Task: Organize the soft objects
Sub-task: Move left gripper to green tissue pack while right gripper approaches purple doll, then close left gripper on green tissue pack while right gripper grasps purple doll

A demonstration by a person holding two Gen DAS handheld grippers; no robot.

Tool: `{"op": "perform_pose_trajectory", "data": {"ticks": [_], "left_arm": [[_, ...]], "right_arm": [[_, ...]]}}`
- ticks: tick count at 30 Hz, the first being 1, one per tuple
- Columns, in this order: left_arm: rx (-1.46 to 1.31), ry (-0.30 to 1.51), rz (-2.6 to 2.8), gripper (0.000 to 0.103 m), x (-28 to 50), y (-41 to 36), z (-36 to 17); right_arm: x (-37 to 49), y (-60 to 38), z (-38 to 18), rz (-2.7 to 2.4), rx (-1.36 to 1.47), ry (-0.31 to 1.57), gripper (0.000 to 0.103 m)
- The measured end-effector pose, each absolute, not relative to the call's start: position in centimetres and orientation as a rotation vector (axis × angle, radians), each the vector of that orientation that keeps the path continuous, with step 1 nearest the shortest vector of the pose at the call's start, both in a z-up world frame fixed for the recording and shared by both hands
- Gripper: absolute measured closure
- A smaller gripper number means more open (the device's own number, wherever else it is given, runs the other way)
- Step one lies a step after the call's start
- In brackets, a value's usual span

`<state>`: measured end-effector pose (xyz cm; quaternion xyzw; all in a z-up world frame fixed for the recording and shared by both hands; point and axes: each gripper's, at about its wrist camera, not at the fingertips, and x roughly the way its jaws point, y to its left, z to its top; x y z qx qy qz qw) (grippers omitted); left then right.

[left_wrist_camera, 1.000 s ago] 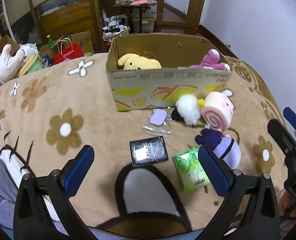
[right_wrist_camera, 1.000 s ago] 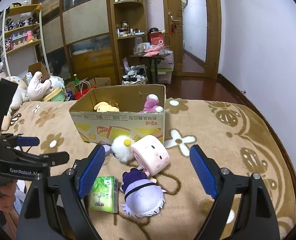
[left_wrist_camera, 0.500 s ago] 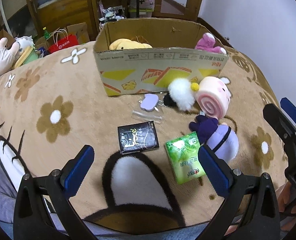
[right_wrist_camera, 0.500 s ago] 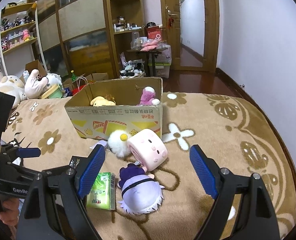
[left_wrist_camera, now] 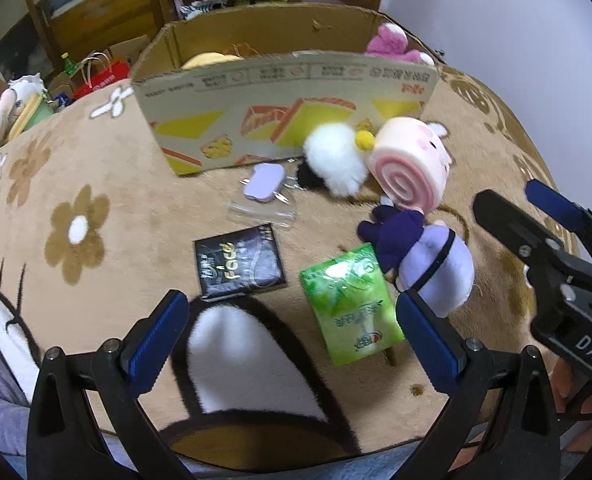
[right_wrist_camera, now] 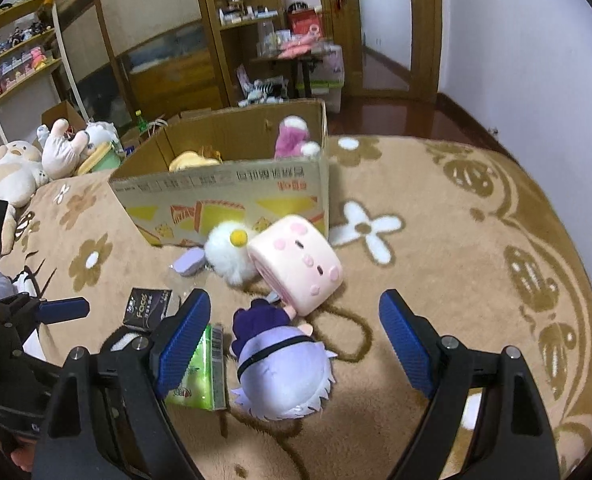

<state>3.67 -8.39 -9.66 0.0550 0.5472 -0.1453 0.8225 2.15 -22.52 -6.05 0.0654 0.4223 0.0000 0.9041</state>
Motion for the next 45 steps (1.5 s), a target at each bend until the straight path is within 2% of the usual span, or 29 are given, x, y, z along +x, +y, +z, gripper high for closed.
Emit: {"op": "perform_pose_trajectory", "data": {"ticks": [20,22,24,28,34,38,40,45], "left_arm": [[0.148,1.278,-0.390,0.002,4.7,-12.2,-14.4],[0.155,1.286,-0.400,0.004,4.7,-12.4,-14.6],[0.164,1.294,-0.410,0.012,4.5,-12.8,-14.9],[0.177,1.315,-0.418,0.021,4.4,-13.2,-15.7],[0.180,1.337,-0.441,0.035,4.2,-13.9,-16.4],[0.166,1.336,-0.444,0.038,4.3,-13.7,-16.4],[0.145,1.338,-0.444,0.038,4.3,-13.0,-16.3],[0.119,1.334,-0.443,0.039,4.3,-12.0,-16.2]], "right_arm": [[4.2,-23.1,-10.8,0.021,0.205,1.056,0.012],[4.3,-23.1,-10.9,0.031,0.211,1.061,0.012],[4.4,-22.9,-11.2,0.039,0.208,1.074,0.012],[4.7,-22.7,-12.0,0.051,0.216,1.104,0.021],[5.4,-23.0,-13.7,0.063,0.260,1.164,0.021],[5.4,-22.9,-14.0,0.072,0.269,1.176,0.021],[5.2,-22.8,-13.9,0.083,0.270,1.173,0.030],[4.9,-22.3,-13.5,0.091,0.272,1.171,0.035]]}}
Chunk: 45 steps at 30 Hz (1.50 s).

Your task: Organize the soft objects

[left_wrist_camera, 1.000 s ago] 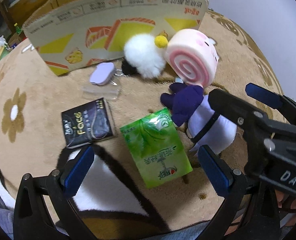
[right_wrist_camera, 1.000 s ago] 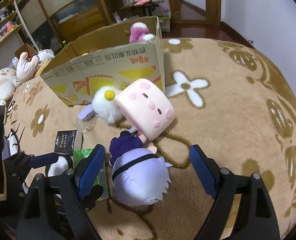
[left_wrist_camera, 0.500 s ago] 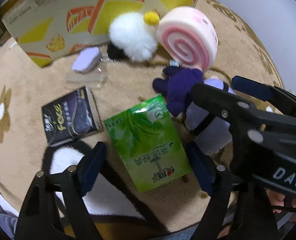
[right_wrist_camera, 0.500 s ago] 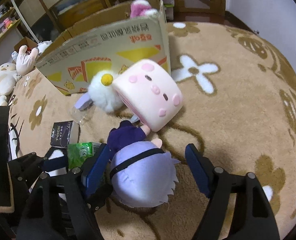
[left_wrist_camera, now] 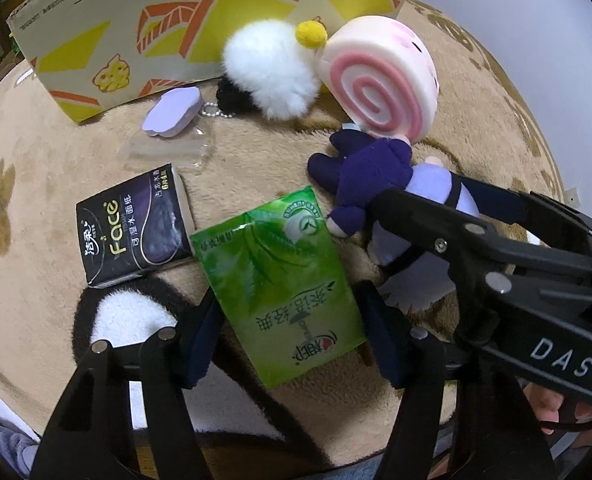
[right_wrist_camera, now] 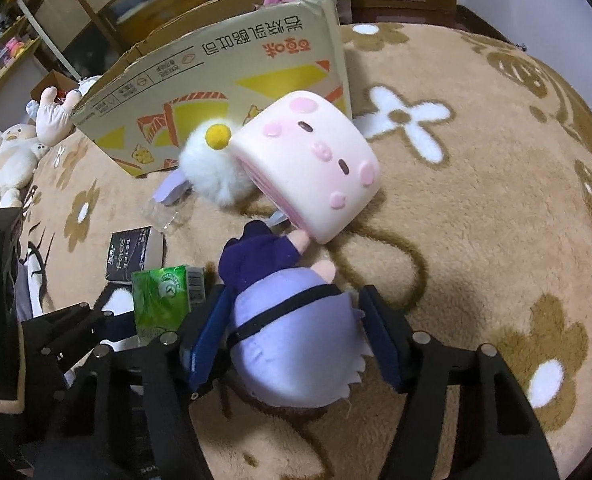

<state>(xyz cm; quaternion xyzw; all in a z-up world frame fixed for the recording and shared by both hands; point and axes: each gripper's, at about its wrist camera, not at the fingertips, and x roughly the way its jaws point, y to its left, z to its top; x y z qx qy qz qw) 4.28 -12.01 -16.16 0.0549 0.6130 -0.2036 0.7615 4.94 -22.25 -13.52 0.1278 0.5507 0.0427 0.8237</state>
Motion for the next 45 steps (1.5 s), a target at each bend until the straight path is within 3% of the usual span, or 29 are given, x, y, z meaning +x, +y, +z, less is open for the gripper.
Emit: {"op": "perform_pose_trajectory", "data": {"ticks": [26,45], "left_arm": [[0.121,1.281,-0.374,0.040,3.6,-9.6,-14.9],[0.169,0.980,-0.294,0.041,2.6,-8.2,-8.1]], "right_arm": [[3.9,-22.7,-11.9,0.047,0.247,1.130,0.045],[0.4,-22.5,-4.8,-0.055,0.138,0.774,0.045]]}}
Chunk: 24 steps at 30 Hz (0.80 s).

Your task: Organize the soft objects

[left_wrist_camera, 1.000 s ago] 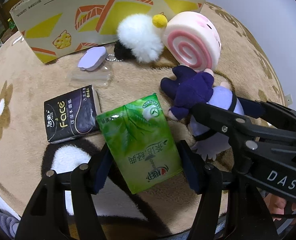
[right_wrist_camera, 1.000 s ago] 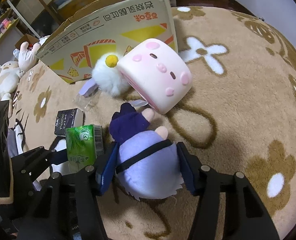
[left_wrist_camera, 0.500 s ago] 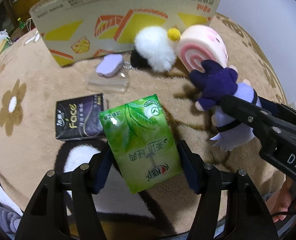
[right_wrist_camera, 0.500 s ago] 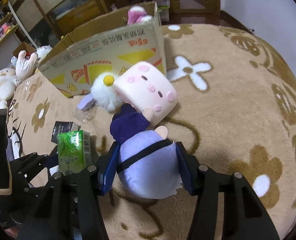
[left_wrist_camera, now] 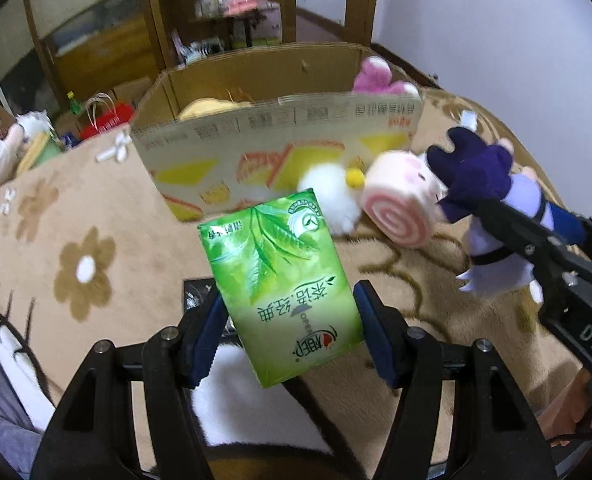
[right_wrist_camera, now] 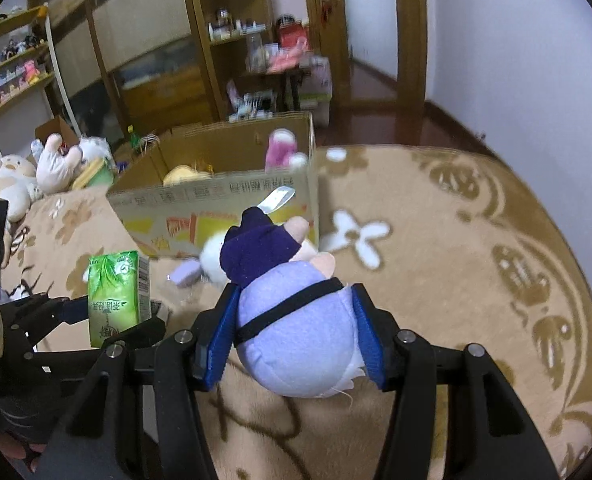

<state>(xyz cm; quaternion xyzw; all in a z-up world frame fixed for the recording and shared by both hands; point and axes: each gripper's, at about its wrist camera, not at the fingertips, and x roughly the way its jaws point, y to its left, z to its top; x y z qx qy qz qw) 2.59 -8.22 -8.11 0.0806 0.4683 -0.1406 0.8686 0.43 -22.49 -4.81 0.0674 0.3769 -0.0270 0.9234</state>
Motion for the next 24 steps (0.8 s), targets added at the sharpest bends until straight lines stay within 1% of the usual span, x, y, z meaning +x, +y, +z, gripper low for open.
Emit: {"op": "perform_pose_trajectory", "data": {"ticks": [8,16,21,24], "left_arm": [[0.176,0.817,-0.299,0.041,1.6,-8.4,-3.8],[0.174,0.702,-0.271,0.041,1.9,-7.4,-0.2],[0.194,0.607,-0.277,0.041,3.2,-7.2,1.9],[0.183,0.580,-0.291,0.041,4.6,-7.1,2.8]], "right_arm": [[-0.4,-22.0,-2.1,-0.052,0.115,0.646,0.045],[0.4,-22.1,0.2,-0.048,0.125,0.557,0.045],[1.7,-22.2,1.7,-0.045,0.106,0.514,0.045],[2.9,-22.2,2.6,-0.044,0.094,0.489,0.045]]}}
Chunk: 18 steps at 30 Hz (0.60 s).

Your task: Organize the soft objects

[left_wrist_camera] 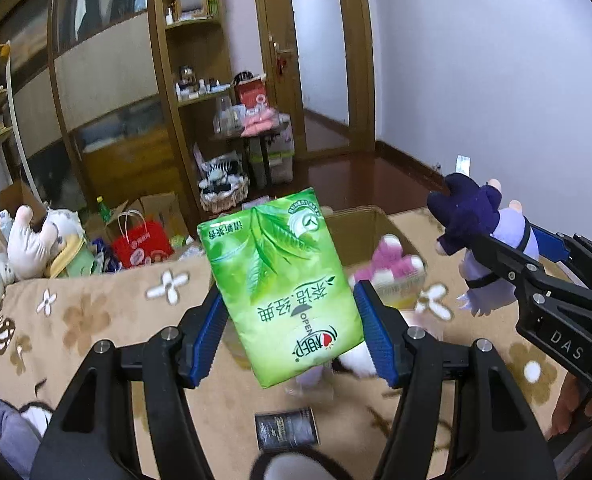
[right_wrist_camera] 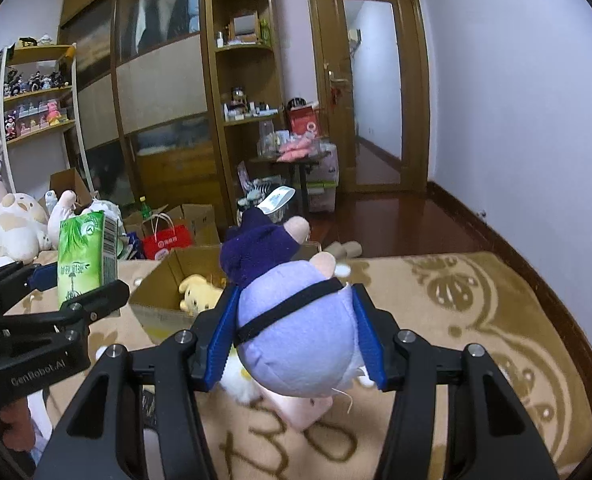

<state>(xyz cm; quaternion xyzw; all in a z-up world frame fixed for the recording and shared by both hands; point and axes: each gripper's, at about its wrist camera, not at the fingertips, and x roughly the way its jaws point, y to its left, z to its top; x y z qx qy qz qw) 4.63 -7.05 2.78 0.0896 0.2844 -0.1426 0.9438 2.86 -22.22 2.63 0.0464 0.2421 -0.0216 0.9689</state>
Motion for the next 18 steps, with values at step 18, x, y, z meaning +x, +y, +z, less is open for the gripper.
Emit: {"op": "perform_pose_trajectory", "data": {"ticks": [18], "left_arm": [[0.158,0.622,-0.313,0.041,16.3,-6.5,0.2]], "right_arm": [[11.6,-22.0,2.9,0.022,0.082,0.441,0.045]]}}
